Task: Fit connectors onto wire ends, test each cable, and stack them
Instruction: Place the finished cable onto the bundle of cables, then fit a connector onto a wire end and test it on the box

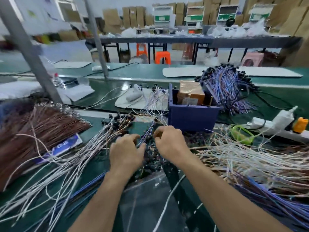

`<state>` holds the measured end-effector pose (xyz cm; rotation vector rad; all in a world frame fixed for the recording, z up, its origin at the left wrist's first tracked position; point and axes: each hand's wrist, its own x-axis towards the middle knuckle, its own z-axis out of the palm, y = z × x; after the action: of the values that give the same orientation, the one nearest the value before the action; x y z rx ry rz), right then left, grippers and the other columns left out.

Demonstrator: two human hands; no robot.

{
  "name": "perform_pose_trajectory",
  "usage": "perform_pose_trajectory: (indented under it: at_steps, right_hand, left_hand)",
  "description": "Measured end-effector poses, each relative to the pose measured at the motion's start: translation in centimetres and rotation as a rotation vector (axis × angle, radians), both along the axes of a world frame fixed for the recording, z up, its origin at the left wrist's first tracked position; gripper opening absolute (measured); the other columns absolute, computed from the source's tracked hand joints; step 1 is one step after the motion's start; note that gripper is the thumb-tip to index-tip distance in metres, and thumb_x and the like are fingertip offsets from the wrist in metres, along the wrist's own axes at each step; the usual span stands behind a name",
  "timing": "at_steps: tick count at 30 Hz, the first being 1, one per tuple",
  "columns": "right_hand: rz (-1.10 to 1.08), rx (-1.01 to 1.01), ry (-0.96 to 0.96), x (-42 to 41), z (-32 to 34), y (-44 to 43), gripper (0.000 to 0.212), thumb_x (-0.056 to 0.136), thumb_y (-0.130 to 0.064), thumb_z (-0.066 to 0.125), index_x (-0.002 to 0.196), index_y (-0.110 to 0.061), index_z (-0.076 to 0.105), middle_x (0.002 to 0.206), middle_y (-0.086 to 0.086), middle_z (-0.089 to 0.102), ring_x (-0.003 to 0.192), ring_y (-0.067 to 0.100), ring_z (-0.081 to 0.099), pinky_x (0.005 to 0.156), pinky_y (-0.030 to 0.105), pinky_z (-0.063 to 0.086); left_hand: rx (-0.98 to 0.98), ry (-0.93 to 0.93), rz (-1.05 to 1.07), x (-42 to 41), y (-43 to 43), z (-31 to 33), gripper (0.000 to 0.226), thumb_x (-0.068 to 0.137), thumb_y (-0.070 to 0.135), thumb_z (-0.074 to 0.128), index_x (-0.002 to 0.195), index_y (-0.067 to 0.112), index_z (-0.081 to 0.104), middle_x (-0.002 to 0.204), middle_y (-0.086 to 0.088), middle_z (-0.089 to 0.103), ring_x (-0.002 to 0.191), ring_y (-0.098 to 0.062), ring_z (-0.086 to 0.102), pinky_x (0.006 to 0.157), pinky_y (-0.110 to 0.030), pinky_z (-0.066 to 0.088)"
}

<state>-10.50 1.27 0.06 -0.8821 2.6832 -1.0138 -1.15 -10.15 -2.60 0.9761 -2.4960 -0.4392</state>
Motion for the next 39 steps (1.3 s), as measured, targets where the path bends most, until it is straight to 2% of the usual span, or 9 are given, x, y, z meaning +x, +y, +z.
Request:
perform_pose_trajectory:
  at_steps: [3,8,14,19,22,27,30,34,39]
  right_hand:
    - [-0.024,-0.015,0.0,0.2,-0.4,-1.0,0.02,0.09,-0.016,0.059,0.091,-0.027,0.075,0.093,-0.002,0.076,0.085,0.021,0.067,0.078,0.03,0.055]
    - [-0.048,-0.078,0.083,1.0,-1.0,1.4,0.016,0.095,-0.022,0.059,0.099,-0.029,0.073,0.086,-0.01,0.073,0.074,0.011,0.066,0.074,0.035,0.058]
    - [-0.098,-0.252,0.069,1.4,-1.6,5.0,0.015,0.094,-0.02,0.065,0.092,-0.031,0.076,0.07,-0.018,0.069,0.068,-0.001,0.064,0.055,0.015,0.048]
    - [-0.077,-0.364,-0.049,1.4,-2.1,5.0,0.018,0.093,-0.018,0.067,0.086,-0.032,0.077,0.075,-0.025,0.07,0.069,0.001,0.065,0.056,0.016,0.048]
    - [-0.085,-0.427,-0.133,1.3,-2.1,5.0,0.022,0.092,-0.016,0.068,0.08,-0.033,0.076,0.072,-0.017,0.072,0.065,0.008,0.066,0.055,0.025,0.051]
    - [-0.068,-0.474,-0.203,1.2,-2.0,5.0,0.022,0.092,-0.018,0.067,0.081,-0.035,0.076,0.071,-0.01,0.073,0.065,0.014,0.068,0.061,0.036,0.056]
    - [-0.06,-0.451,-0.169,1.2,-2.1,4.9,0.021,0.093,-0.017,0.068,0.084,-0.034,0.076,0.072,-0.015,0.072,0.063,0.009,0.066,0.056,0.028,0.054]
    - [-0.043,-0.358,-0.086,1.4,-2.4,4.8,0.021,0.095,-0.016,0.065,0.101,-0.032,0.077,0.078,-0.019,0.072,0.07,-0.004,0.063,0.061,0.009,0.043]
    - [-0.003,-0.28,-0.008,1.7,-2.1,4.6,0.029,0.093,-0.013,0.061,0.11,-0.031,0.076,0.095,-0.02,0.074,0.087,-0.018,0.059,0.074,-0.003,0.037]
  left_hand:
    - [0.02,-0.057,-0.012,-0.6,-0.4,-0.8,0.034,0.095,0.045,0.065,0.124,0.029,0.071,0.118,0.003,0.068,0.111,-0.022,0.06,0.097,-0.038,0.045]
    - [0.009,0.14,0.068,-0.3,-0.9,-0.9,0.011,0.092,0.036,0.074,0.088,0.029,0.082,0.077,0.012,0.075,0.059,0.0,0.046,0.09,-0.035,0.044]
    - [-0.033,0.381,0.085,-0.2,-0.1,-0.3,0.008,0.091,0.024,0.076,0.087,0.024,0.083,0.071,0.008,0.075,0.061,0.015,0.033,0.088,-0.029,0.029]
    - [0.005,0.475,0.146,-0.1,1.0,0.7,0.008,0.091,0.022,0.075,0.085,0.023,0.081,0.054,0.028,0.051,0.056,0.01,0.037,0.076,-0.034,0.042]
    - [0.108,0.474,0.173,-0.3,0.9,0.6,0.016,0.096,0.027,0.069,0.082,0.028,0.076,0.057,0.027,0.052,0.06,-0.011,0.058,0.063,-0.029,0.043]
    - [0.158,0.523,0.144,-0.6,0.7,0.3,0.017,0.097,0.026,0.067,0.082,0.025,0.075,0.062,0.02,0.065,0.06,-0.003,0.062,0.055,-0.022,0.042]
    - [0.093,0.395,0.15,-0.6,0.6,0.1,0.011,0.095,0.027,0.068,0.093,0.026,0.079,0.075,0.01,0.073,0.074,-0.018,0.065,0.079,-0.036,0.051]
    - [-0.042,0.267,0.133,-0.7,0.2,-0.1,0.032,0.087,0.019,0.077,0.118,0.023,0.078,0.129,0.0,0.071,0.121,-0.023,0.056,0.109,-0.039,0.036]
    - [-0.217,0.182,-0.148,-0.8,1.0,-0.2,0.014,0.074,0.04,0.087,0.086,0.036,0.083,0.094,0.019,0.076,0.097,-0.015,0.056,0.088,-0.031,0.03]
